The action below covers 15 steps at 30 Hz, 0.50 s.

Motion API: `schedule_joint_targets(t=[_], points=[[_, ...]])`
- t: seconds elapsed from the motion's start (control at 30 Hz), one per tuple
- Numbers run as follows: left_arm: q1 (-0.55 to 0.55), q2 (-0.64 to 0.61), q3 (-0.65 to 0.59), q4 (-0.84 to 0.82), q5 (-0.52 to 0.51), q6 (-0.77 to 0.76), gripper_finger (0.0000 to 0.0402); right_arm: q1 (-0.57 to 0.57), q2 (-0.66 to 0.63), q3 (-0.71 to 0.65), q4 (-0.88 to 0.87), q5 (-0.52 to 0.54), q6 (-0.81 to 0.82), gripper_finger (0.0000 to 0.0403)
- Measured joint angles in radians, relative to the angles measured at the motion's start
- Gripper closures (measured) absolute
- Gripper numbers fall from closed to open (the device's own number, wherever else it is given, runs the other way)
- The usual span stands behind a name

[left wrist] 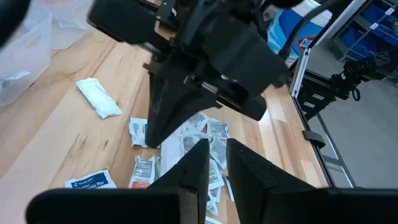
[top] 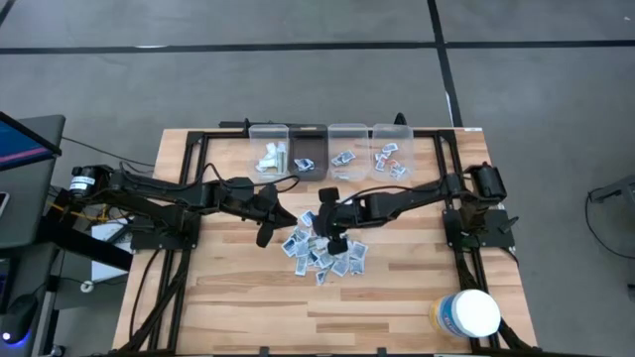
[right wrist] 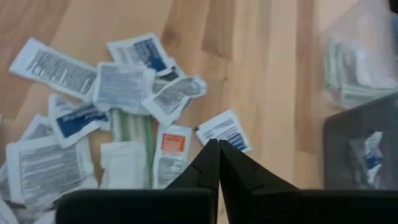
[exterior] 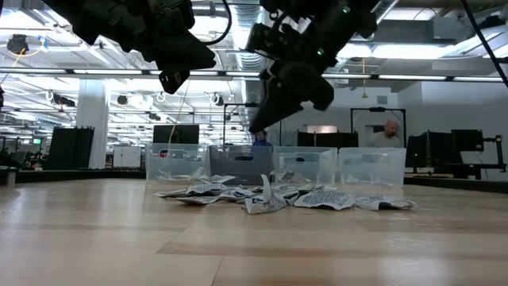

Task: Pick & Place First Aid Supplies
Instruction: Put the ointment pack into the right transparent bin

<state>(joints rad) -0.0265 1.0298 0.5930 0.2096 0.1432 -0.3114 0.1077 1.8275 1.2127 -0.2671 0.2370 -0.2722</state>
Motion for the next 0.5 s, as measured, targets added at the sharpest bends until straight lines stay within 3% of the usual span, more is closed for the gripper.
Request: schedule_joint_targets(t=[0.17,0.33,0.5], points=[[0.0,0.0,0.0,-0.001,0.0,0.0,0.0346,-0.021,0.0,0.022,-0.046,-0.012,0.016,0.0403],[0.0,0.0,0.0,-0.004,0.003,0.0,0.0346,-0.035,0.013,0.023,-0.072,-0.045,0.199,0.0402],[0.0,0.0,0.001,-0.01,0.008,0.0,0.0346,-0.043,0.065,0.019,-0.095,-0.115,0.236,0.0376]])
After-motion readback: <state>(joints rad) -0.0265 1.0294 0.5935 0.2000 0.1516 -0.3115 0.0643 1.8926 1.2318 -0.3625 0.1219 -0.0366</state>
